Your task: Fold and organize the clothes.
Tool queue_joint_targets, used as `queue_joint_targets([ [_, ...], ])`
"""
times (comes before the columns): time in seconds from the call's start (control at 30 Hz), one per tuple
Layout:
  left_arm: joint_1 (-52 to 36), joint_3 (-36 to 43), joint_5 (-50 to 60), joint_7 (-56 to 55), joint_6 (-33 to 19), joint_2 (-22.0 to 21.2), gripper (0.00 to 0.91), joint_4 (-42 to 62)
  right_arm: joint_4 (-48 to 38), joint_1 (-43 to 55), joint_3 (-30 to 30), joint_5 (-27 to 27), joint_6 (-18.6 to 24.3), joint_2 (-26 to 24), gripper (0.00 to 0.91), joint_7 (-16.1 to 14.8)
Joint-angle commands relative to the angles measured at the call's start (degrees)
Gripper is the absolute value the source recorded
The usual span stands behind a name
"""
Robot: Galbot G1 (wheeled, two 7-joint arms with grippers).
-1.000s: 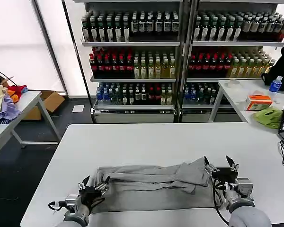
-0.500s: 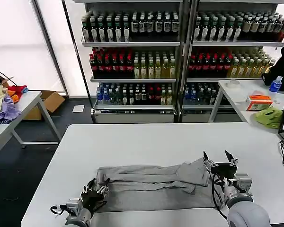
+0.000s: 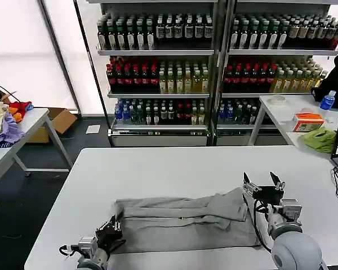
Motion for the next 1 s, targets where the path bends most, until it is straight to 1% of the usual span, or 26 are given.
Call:
queue_joint_targets([
  [0.03,-0.7,-3.7,0.7,-0.9,-0.5,0.8,0.000,-0.1,-0.5,2.0,-1.1,0.2,-0.1,-0.3,0.907,0.2],
  [0.13,-1.6,-8.0,0.5,-0.9,-0.9,3.5,0.000,-1.1,-1.0,3.0,-2.1,0.2,-0.4,-0.3,0.907,0.3],
  [0.2,-2.0,-13.4,-1.0,-0.7,-0.8,6.2,0.000,-1.8,-1.4,4.0,-3.0,0.4,-0.6,-0.2,0.907,0.3],
  [0.3,-2.3,-23.0,-4.0,-0.1,-0.7,12.9,0.000,-1.0,-1.7,5.3,-3.9,0.5,-0.9,0.2,0.907,0.3],
  [0.4,-2.9,-30.8,-7.3,0.4,-0.5,20.1,0.000,3.1,-2.0,6.1,-5.1,0.4,-1.1,0.2,0.907,0.2],
  [0.5,-3.0,-34.7,-7.6,1.0,-0.5,25.2,0.000,6.7,-2.3,6.7,-5.5,0.5,-1.1,0.5,0.907,0.3],
  [0.6,-3.1,-37.0,-7.3,2.1,-0.7,28.4,0.000,10.3,-2.6,7.1,-5.4,0.7,-1.1,0.7,0.907,0.4],
  [0.67,-3.3,-37.5,-7.8,2.2,-0.7,29.1,0.000,10.5,-2.5,6.8,-5.3,0.7,-1.0,0.7,0.907,0.3],
  [0.73,-3.3,-37.1,-8.4,2.4,-0.3,28.5,0.000,9.4,-2.3,6.3,-5.0,0.7,-0.9,0.7,0.907,0.2],
  [0.9,-2.9,-31.2,-7.7,2.3,0.1,23.5,0.000,3.6,-1.1,4.8,-3.7,0.6,-0.7,1.4,0.907,0.2],
  [1.0,-2.9,-24.5,-7.6,1.6,0.8,19.2,0.000,-0.2,-0.1,3.2,-2.4,0.5,-0.6,1.5,0.907,0.1],
])
